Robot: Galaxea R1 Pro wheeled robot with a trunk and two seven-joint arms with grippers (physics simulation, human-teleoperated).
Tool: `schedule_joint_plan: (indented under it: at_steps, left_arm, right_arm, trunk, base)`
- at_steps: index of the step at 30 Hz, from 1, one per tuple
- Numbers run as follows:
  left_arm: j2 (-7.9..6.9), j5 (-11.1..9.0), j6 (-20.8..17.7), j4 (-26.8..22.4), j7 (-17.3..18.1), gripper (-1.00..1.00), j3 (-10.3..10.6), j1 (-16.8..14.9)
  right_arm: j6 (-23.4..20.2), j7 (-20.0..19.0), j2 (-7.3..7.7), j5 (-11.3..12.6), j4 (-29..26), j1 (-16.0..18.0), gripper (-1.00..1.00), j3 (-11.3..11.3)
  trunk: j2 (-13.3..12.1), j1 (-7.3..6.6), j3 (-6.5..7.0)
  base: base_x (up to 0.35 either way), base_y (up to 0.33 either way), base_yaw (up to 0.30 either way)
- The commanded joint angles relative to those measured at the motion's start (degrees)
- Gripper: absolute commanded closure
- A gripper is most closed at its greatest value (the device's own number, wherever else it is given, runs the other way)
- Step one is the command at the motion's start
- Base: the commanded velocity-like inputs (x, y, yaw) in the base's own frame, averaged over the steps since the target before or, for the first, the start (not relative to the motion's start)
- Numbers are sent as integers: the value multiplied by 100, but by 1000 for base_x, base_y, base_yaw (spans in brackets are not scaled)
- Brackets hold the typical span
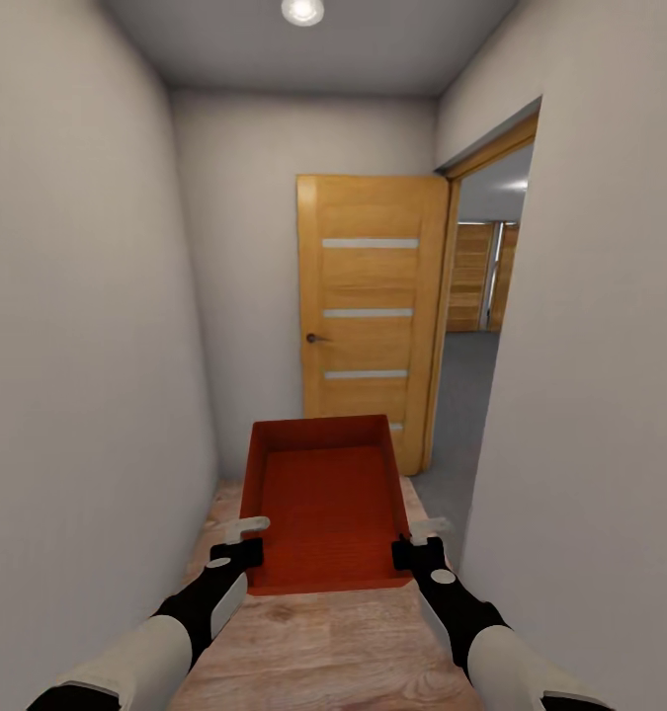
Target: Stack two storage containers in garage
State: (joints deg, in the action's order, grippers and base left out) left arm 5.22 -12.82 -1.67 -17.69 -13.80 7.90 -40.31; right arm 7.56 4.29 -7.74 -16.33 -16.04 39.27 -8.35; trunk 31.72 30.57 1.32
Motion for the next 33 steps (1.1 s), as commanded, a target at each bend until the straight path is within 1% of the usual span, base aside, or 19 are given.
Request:
schedule_joint_plan:
  at_steps: [1, 20, 21, 22, 24, 26, 33]
  left_arm:
    - [-3, -116, -23, -24, -407, 100, -341, -4]
    - [-3, -116, -23, -24, -408, 100, -341, -4]
    - [-36, -164, 8, -4, -96, 100, 115, 5]
    - [-74, -237, 8, -5, -95, 100, 190, 5]
    - [-87, -417, 8, -5, -91, 100, 370, 5]
    - [-79, -515, 8, 26, -96, 100, 466, 5]
    - [-89, -663, 24, 148, -98, 100, 600, 5]
  right_arm:
    - [17, -83, -6, 429, 4, 2, 100, -150]
    - [11, -78, 1, 429, 4, 2, 100, -150]
    - [9, -1, -30, -27, 40, 2, 100, -81]
    - [9, 7, -55, -7, 64, 2, 100, -54]
    - [9, 38, -69, 5, 95, 2, 100, -18]
    - [9, 27, -55, 3, 127, 2, 100, -17]
    - [9, 36, -36, 57, 243, 2, 100, 18]
  trunk:
    - [3, 5, -1]
    - [3, 5, -1]
    - [3, 5, -1]
    - [3, 5, -1]
    - [3, 5, -1]
    - [3, 5, -1]
    - [3, 5, -1]
  base:
    - [323, 0, 0]
    - [323, 0, 0]
    - [0, 0, 0]
    - [0, 0, 0]
    - [0, 0, 0]
    - [0, 0, 0]
    - [3, 0, 0]
